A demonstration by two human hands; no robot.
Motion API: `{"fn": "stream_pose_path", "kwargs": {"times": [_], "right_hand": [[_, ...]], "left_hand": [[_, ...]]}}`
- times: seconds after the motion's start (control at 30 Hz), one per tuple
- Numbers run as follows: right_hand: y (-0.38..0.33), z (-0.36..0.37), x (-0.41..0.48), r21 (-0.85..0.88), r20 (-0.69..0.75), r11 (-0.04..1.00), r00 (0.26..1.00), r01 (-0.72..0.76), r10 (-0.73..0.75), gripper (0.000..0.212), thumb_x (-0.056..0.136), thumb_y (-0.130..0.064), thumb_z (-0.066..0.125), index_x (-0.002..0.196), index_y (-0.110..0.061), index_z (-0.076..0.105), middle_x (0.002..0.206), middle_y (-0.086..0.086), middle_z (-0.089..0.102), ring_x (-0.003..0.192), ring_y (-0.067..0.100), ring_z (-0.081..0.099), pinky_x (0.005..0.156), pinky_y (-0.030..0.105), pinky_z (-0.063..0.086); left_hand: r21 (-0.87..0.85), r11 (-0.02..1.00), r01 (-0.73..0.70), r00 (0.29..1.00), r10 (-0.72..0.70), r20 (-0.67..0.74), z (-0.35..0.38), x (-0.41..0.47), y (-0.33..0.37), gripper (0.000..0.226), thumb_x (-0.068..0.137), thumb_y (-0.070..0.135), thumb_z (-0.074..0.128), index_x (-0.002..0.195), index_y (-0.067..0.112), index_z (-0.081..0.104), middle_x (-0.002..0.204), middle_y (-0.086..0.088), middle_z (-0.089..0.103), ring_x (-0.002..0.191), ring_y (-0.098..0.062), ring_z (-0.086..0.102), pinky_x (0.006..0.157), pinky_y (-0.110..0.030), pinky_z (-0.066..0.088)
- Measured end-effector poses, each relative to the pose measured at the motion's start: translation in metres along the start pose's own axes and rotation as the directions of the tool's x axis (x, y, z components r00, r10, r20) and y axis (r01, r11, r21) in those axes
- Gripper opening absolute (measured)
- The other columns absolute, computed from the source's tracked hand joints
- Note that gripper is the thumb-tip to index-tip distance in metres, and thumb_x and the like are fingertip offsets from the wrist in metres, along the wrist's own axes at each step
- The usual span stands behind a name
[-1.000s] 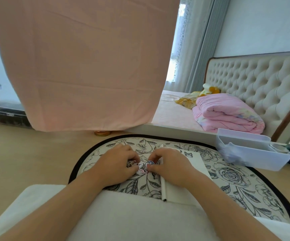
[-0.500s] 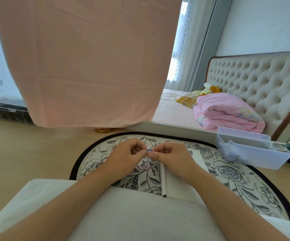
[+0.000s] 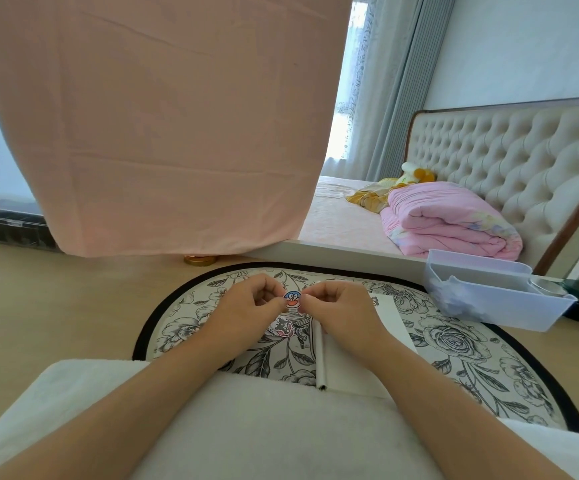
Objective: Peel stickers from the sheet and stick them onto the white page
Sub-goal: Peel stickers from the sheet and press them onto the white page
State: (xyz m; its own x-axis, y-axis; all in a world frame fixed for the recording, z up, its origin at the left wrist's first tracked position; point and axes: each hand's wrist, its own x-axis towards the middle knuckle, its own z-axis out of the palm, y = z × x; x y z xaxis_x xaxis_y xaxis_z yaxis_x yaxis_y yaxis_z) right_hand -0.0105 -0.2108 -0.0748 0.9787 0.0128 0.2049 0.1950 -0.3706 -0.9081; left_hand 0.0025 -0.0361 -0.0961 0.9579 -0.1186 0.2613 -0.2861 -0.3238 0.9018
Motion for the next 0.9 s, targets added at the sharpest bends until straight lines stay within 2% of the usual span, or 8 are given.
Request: {"fn": "stream_pose_path", "kwargs": {"times": [0.17,0.33,0.43,0.5,0.6,0.77,0.9], "right_hand": [[-0.001,0.0,-0.001,-0.054,-0.024,0.997,0.998,0.051,-0.053,0.008,0.082,-0.013,0.074,0.08,-0.018,0.08,0.063,-0.008,0.07,0.054,-0.005,0.057,0.056,0.009,0.042],[-0.003,-0.006,-0.004,-0.242,-0.095,0.964,0.987,0.107,-0.133,0.006,0.08,-0.029,0.073,0.079,-0.029,0.079,0.072,-0.014,0.073,0.049,-0.005,0.053,0.057,0.016,0.038],[-0.006,-0.015,-0.008,-0.445,-0.135,0.886,0.968,0.132,-0.212,0.007,0.08,-0.038,0.07,0.081,-0.035,0.077,0.075,-0.023,0.07,0.057,-0.008,0.054,0.056,0.015,0.035],[-0.005,-0.024,-0.01,-0.554,-0.164,0.819,0.945,0.148,-0.282,0.007,0.08,-0.04,0.069,0.081,-0.037,0.075,0.074,-0.025,0.069,0.066,-0.006,0.058,0.059,0.015,0.04],[0.002,-0.042,-0.01,-0.6,-0.209,0.786,0.919,0.15,-0.335,0.007,0.081,-0.038,0.069,0.081,-0.036,0.076,0.075,-0.022,0.07,0.071,0.001,0.062,0.064,0.024,0.05],[0.026,-0.069,-0.009,-0.597,-0.287,0.784,0.867,0.172,-0.408,0.007,0.081,-0.032,0.072,0.077,-0.032,0.078,0.073,-0.016,0.072,0.07,0.005,0.066,0.063,0.033,0.056],[0.042,-0.08,-0.006,-0.702,-0.27,0.685,0.817,0.196,-0.51,0.008,0.079,-0.029,0.072,0.073,-0.025,0.075,0.07,-0.011,0.07,0.059,0.011,0.064,0.052,0.035,0.055]], "left_hand": [[0.066,0.997,-0.037,0.999,0.037,-0.001,0.001,-0.001,0.006,0.007,0.089,0.019,0.07,0.088,0.025,0.068,0.077,0.004,0.071,0.061,0.0,0.058,0.056,-0.014,0.045],[0.078,0.996,-0.043,0.995,0.05,-0.082,0.01,-0.004,0.016,0.008,0.088,0.022,0.072,0.081,0.025,0.07,0.076,0.001,0.072,0.058,-0.001,0.056,0.053,-0.012,0.043],[0.135,0.988,-0.072,0.994,0.083,-0.076,0.02,-0.002,0.025,0.009,0.087,0.024,0.071,0.078,0.027,0.07,0.073,0.004,0.071,0.058,-0.002,0.055,0.054,-0.017,0.045],[0.203,0.975,-0.092,0.993,0.105,-0.055,0.028,0.002,0.032,0.009,0.085,0.03,0.069,0.076,0.03,0.069,0.071,0.01,0.07,0.058,-0.001,0.056,0.056,-0.023,0.048],[0.248,0.961,-0.123,0.991,0.13,-0.011,0.045,0.011,0.042,0.012,0.085,0.035,0.068,0.074,0.032,0.068,0.069,0.014,0.069,0.058,0.0,0.056,0.059,-0.027,0.049],[0.262,0.954,-0.143,0.99,0.14,0.03,0.081,0.024,0.051,0.011,0.085,0.036,0.067,0.075,0.031,0.069,0.073,0.015,0.07,0.061,0.0,0.056,0.064,-0.03,0.051],[0.184,0.973,-0.139,0.99,0.137,0.019,0.103,0.027,0.046,0.011,0.085,0.031,0.069,0.074,0.031,0.071,0.069,0.019,0.068,0.06,0.002,0.055,0.062,-0.024,0.048]]}}
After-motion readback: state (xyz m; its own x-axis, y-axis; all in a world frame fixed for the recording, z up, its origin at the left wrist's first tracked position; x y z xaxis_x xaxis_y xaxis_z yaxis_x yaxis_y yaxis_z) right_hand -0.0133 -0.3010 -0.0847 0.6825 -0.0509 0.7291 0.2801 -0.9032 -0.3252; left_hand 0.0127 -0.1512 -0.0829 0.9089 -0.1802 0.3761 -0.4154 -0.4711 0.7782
